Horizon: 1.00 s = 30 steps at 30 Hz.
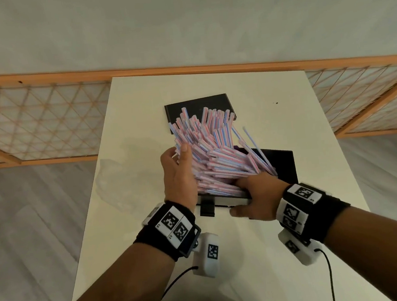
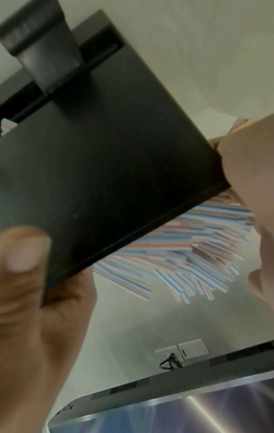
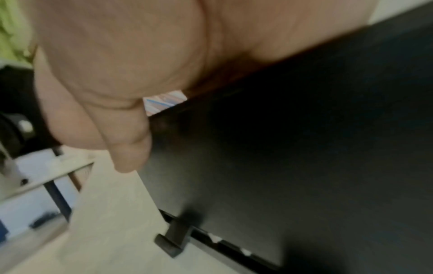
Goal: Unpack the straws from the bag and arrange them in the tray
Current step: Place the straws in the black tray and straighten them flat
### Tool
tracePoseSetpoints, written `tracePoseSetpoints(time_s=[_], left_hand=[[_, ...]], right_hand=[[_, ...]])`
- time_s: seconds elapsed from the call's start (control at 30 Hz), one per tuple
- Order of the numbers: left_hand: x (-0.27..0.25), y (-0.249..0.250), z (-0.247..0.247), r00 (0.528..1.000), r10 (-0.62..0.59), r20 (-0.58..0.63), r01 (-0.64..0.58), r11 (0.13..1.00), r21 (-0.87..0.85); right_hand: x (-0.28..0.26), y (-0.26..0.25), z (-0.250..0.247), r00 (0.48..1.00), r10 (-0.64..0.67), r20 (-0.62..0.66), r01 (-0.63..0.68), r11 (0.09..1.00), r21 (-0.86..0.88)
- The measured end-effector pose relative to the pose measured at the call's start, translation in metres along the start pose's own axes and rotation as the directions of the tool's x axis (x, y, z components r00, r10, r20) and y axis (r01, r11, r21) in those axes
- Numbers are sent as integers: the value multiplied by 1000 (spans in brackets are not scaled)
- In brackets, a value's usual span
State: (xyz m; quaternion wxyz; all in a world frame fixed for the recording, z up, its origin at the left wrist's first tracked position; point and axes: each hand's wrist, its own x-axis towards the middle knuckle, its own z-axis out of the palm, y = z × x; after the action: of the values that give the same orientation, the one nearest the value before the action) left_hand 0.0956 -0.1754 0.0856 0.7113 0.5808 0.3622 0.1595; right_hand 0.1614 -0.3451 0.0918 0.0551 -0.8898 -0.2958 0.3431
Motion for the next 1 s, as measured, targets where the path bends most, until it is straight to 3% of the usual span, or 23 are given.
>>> tracePoseSetpoints(time_s=[0.23,0.3,0.43,0.8,1.0], left_hand=[[-4,5,0,1000,0,15,-1,997,76],[-6,6,0,1000,20,13,-21,997,77],[-6,8,-2,999,42,-19,-41,999,34],[-4,8,-5,998,36,-57,-39,998,-51],[-2,8,-6,997,74,-34,-72,996,44]], right_hand=[[13,-12,-5,992,-41,119,34,997,64],[17,-16,-6,990,-79,115,63,988,139],[21,-21,-8,993,-48,110,43,998,44],[30,-28,-6,994,-30,104,24,998,61],[28,-27,-9,998,-46,48,40,992,120]])
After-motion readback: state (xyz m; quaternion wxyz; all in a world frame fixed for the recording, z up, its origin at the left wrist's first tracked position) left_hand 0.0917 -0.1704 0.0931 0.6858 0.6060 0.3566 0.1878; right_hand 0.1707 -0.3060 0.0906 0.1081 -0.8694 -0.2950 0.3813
